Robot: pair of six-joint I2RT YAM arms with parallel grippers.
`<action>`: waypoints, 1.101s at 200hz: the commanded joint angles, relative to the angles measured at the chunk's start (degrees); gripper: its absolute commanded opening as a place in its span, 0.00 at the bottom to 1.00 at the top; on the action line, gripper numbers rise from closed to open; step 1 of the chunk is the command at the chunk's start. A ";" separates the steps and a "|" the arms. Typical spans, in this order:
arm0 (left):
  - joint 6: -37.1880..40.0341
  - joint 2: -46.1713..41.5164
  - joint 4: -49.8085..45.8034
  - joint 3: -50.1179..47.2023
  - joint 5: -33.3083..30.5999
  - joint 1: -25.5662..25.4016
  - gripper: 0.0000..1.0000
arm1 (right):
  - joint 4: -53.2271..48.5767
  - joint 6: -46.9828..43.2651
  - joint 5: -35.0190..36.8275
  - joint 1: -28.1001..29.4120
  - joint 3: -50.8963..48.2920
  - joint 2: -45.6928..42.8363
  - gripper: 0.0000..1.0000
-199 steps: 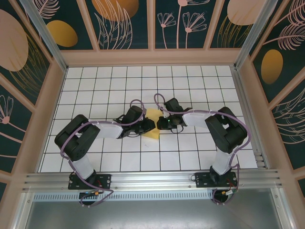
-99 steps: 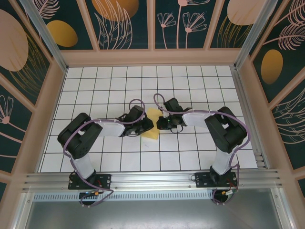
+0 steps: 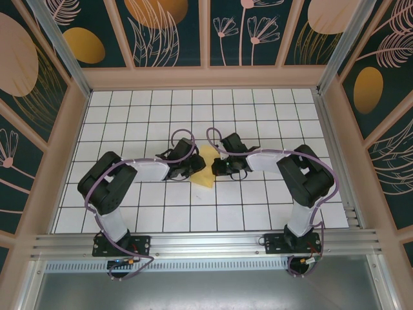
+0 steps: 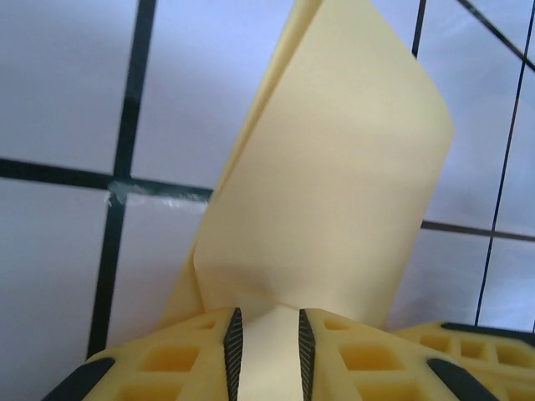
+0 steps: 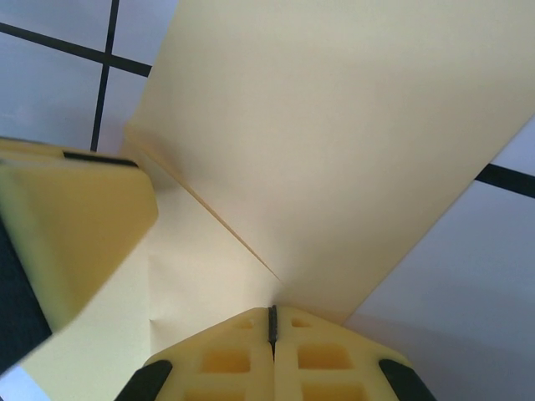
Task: Fold a paper plane with a square sheet of paper (pick it up from the middle)
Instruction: Fold the triangle a second time at the center of the table.
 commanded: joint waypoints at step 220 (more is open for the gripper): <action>6.61 1.24 2.45 -0.81 9.16 2.54 0.17 | -4.05 -0.54 4.89 -0.64 -1.98 4.65 0.03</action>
